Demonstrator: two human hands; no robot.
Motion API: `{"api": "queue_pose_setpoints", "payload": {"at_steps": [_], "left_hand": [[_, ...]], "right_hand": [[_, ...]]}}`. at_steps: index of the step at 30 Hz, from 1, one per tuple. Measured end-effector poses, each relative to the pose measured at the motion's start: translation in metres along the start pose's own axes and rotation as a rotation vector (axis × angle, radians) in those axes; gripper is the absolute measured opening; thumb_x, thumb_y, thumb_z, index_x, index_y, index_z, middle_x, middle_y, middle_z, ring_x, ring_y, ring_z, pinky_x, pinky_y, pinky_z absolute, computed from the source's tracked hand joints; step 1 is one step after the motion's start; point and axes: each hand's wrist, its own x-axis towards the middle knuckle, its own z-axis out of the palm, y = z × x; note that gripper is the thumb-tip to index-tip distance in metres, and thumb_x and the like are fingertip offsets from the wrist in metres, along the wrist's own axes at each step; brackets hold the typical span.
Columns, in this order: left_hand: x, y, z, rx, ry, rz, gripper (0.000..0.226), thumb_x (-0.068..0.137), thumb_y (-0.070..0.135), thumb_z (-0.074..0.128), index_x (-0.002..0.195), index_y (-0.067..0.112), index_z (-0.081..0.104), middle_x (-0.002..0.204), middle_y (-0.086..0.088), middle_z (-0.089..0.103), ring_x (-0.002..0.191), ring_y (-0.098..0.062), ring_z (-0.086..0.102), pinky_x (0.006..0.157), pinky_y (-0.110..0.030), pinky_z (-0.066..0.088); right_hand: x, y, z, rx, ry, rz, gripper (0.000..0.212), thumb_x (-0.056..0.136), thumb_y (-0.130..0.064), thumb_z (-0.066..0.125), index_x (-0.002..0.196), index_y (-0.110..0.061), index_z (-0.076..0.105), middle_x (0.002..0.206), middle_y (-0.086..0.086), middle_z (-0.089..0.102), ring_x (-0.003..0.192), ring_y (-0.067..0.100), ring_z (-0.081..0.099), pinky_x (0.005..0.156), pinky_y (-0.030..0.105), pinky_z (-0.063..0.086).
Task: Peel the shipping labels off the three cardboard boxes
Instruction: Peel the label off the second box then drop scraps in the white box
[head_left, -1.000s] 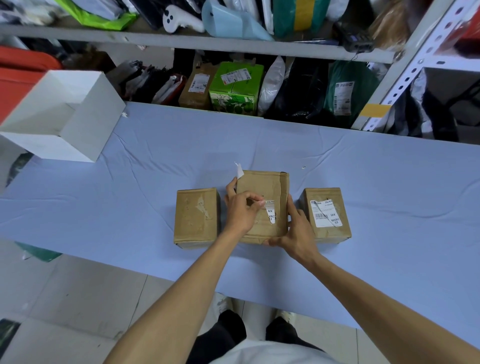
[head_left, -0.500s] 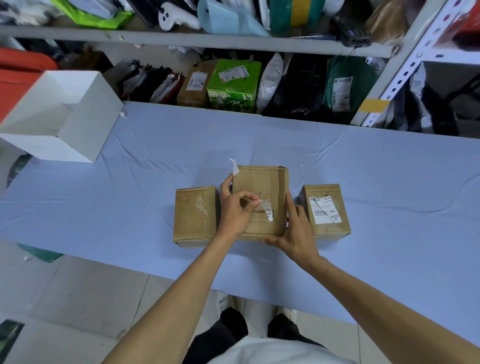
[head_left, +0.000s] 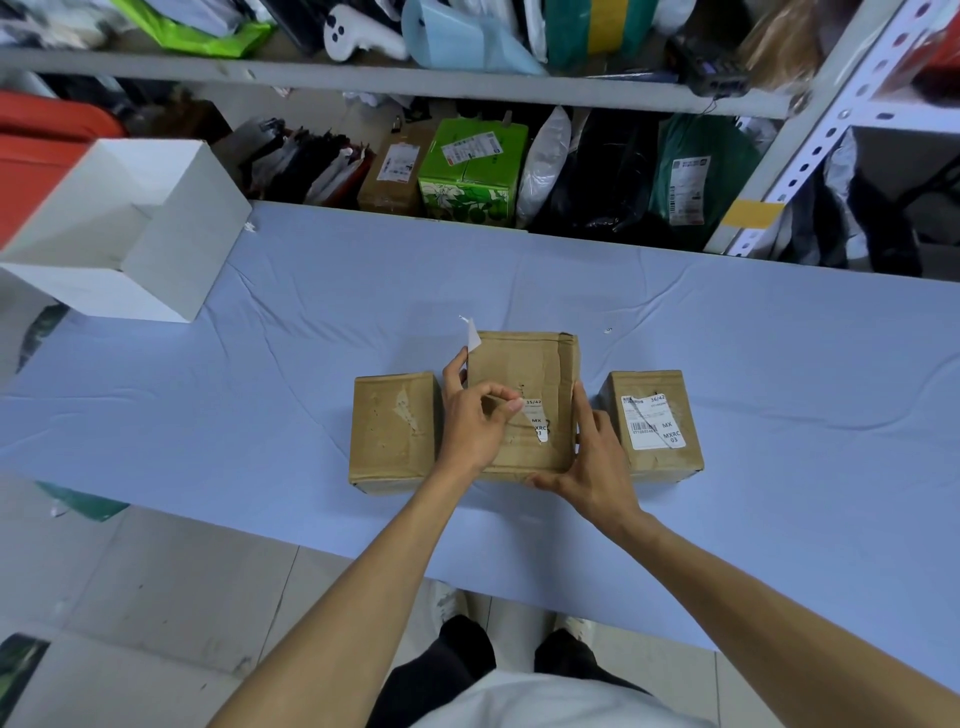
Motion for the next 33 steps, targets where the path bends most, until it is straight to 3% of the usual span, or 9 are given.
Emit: {"api": "queue_pose_setpoints", "payload": {"at_steps": [4,9,15,24,28,33], "left_hand": [[0.0007,-0.0009,-0.0001,0.008,-0.001,0.004,0.010,0.080,0.016,0.075,0.076,0.022,0.068,0.152,0.004,0.020,0.144,-0.015,0.020,0.112,-0.019,0.016],[0.0010,-0.0019,0.0005,0.006,0.010,0.007,0.014,0.080,0.017,0.075,0.073,0.026,0.067,0.152,0.005,0.020,0.143,-0.013,0.020,0.107,-0.013,0.013],[0.0008,0.0007,-0.0011,-0.005,0.005,0.016,0.020,0.080,0.015,0.075,0.071,0.030,0.065,0.151,0.003,0.021,0.143,-0.013,0.020,0.110,-0.017,0.016],[0.0015,-0.0002,-0.0036,0.001,-0.005,0.016,0.016,0.080,0.016,0.075,0.072,0.027,0.066,0.151,0.004,0.022,0.142,-0.012,0.021,0.114,-0.023,0.016],[0.0028,-0.0032,-0.0038,-0.018,0.011,0.026,0.016,0.081,0.015,0.074,0.072,0.026,0.066,0.148,0.008,0.025,0.139,-0.008,0.025,0.106,-0.012,0.016],[0.0038,-0.0064,-0.0044,-0.083,0.085,0.003,0.012,0.084,0.011,0.071,0.076,0.019,0.065,0.138,0.006,0.035,0.134,-0.012,0.037,0.110,-0.027,0.031]], "right_hand": [[0.0002,0.0012,0.0006,0.008,0.008,-0.006,0.140,0.048,-0.035,0.091,0.152,-0.032,-0.003,0.120,0.008,0.042,0.104,0.022,0.048,0.088,0.032,0.045],[0.0008,0.0005,0.0009,0.005,0.010,0.008,0.142,0.046,-0.034,0.092,0.152,-0.034,-0.003,0.120,0.007,0.042,0.103,0.022,0.050,0.089,0.035,0.048],[0.0018,0.0014,0.0019,0.001,0.013,0.014,0.142,0.046,-0.034,0.092,0.152,-0.033,-0.002,0.121,0.006,0.042,0.104,0.020,0.048,0.087,0.028,0.043],[0.0011,-0.0003,0.0030,0.005,0.015,0.024,0.141,0.045,-0.035,0.092,0.151,-0.035,-0.002,0.118,0.004,0.043,0.102,0.019,0.049,0.085,0.029,0.045],[-0.0006,-0.0013,0.0021,0.045,0.009,0.031,0.140,0.044,-0.034,0.091,0.151,-0.036,0.001,0.116,0.002,0.042,0.101,0.018,0.050,0.086,0.034,0.050],[-0.0006,-0.0052,0.0016,0.065,-0.001,0.045,0.138,0.042,-0.035,0.090,0.150,-0.037,0.004,0.114,0.001,0.042,0.101,0.019,0.050,0.086,0.043,0.052]]}}
